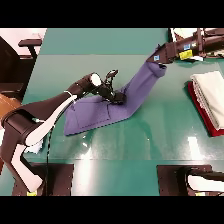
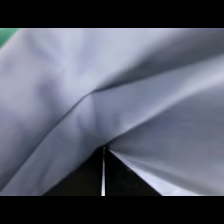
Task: Fold the shirts.
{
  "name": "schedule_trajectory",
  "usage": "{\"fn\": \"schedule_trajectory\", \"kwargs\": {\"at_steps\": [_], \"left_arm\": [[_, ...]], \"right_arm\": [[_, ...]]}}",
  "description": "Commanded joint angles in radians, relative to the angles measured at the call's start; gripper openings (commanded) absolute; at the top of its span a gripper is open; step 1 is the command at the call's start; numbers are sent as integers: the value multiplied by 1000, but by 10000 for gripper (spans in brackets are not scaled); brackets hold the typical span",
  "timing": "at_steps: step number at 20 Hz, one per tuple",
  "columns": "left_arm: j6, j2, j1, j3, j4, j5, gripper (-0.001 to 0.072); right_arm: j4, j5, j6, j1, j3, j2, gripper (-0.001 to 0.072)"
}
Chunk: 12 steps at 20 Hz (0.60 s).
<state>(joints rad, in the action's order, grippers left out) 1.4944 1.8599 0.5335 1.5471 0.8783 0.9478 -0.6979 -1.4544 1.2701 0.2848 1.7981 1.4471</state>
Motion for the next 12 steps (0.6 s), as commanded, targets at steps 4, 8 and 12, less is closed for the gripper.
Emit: {"fn": "schedule_trajectory", "kwargs": {"at_steps": [4,8,12], "left_arm": [[-3,-178,-122,10,76,41,29],[-3,-408,-305,10,245,116,30],[-3,-615,-478,10,380,165,30]], "right_arm": [[28,67,5,115,53,3,19],[130,145,3,267,53,73,19],[131,306,-50,533,53,222,122]]}}
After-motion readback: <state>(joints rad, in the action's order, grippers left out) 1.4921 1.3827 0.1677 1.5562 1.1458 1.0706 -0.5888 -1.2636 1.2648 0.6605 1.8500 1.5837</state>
